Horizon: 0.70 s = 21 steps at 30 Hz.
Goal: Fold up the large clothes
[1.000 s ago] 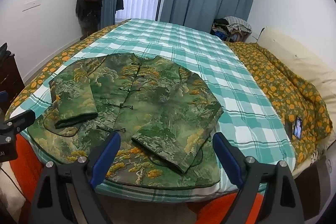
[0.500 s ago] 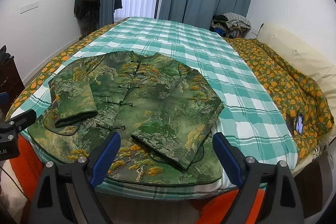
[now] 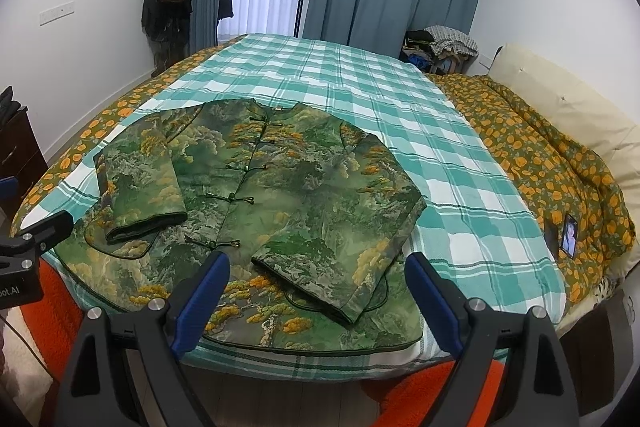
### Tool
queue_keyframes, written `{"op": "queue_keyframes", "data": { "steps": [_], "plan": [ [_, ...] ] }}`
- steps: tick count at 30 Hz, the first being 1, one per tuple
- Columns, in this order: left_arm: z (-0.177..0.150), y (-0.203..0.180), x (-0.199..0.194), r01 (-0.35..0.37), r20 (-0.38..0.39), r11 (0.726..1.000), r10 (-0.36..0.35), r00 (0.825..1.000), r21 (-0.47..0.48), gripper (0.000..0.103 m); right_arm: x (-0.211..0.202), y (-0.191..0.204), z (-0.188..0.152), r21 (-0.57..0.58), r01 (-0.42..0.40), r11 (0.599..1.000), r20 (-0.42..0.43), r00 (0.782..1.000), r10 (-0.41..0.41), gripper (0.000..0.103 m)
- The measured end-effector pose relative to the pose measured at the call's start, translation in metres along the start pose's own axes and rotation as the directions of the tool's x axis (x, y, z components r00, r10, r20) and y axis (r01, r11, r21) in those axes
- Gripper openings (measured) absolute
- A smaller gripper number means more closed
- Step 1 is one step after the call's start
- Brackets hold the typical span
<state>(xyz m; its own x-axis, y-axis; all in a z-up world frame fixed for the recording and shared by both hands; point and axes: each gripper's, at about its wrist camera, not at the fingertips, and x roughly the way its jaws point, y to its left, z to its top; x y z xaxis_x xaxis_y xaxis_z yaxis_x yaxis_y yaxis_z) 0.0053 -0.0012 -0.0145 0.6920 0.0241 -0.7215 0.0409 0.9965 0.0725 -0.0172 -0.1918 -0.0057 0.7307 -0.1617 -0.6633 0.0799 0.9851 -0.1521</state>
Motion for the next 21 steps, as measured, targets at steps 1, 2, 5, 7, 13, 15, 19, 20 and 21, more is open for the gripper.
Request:
{"op": "queue_keyframes", "data": {
  "steps": [1,2,5,7,13,15,19,20,21],
  "plan": [
    [0.0001,-0.0001,0.0,0.0,0.0,1.0,0.0,1.0,0.0,0.103,-0.0001,0.0001,-0.0002,0.001,0.0,1.0,0.0,1.0,0.0,0.091],
    [0.0001,0.0,0.0,0.0,-0.001,1.0,0.0,1.0,-0.001,0.103,-0.0003,0.0001,0.0004,0.0,0.001,1.0,-0.001,1.0,-0.001,0.091],
    [0.0008,-0.001,-0.0002,0.0,0.0,1.0,0.0,1.0,-0.001,0.103,-0.0006,-0.0003,0.0004,0.0,0.0,1.0,0.0,1.0,0.0,0.091],
    [0.0006,-0.0009,0.0001,-0.001,0.0,1.0,0.001,1.0,0.0,0.103,-0.0006,-0.0007,0.0006,0.0,-0.001,1.0,0.0,1.0,0.001,0.091],
    [0.001,-0.0014,-0.0003,-0.003,-0.002,1.0,0.003,1.0,0.0,0.103,-0.0035,0.0001,0.0019,-0.002,-0.004,1.0,0.002,1.0,0.004,0.091],
    [0.001,-0.0014,-0.0003,-0.002,-0.002,1.0,0.002,1.0,0.0,0.103,-0.004,0.0009,0.0027,-0.002,-0.008,1.0,0.0,1.0,0.008,0.091],
    [0.001,-0.0016,-0.0003,-0.003,-0.003,1.0,0.003,1.0,0.002,0.103,-0.0042,0.002,0.0025,-0.001,-0.01,1.0,-0.001,1.0,0.01,0.091],
    [0.0012,-0.0014,-0.0004,-0.003,-0.003,1.0,0.003,1.0,0.002,0.103,-0.0045,0.0022,0.0024,0.001,-0.012,1.0,-0.002,1.0,0.012,0.091],
    [0.0014,-0.0012,-0.0005,-0.002,-0.003,1.0,0.002,1.0,0.002,0.103,-0.0047,0.0028,0.0023,0.002,-0.013,1.0,-0.003,1.0,0.013,0.091]
  ]
}}
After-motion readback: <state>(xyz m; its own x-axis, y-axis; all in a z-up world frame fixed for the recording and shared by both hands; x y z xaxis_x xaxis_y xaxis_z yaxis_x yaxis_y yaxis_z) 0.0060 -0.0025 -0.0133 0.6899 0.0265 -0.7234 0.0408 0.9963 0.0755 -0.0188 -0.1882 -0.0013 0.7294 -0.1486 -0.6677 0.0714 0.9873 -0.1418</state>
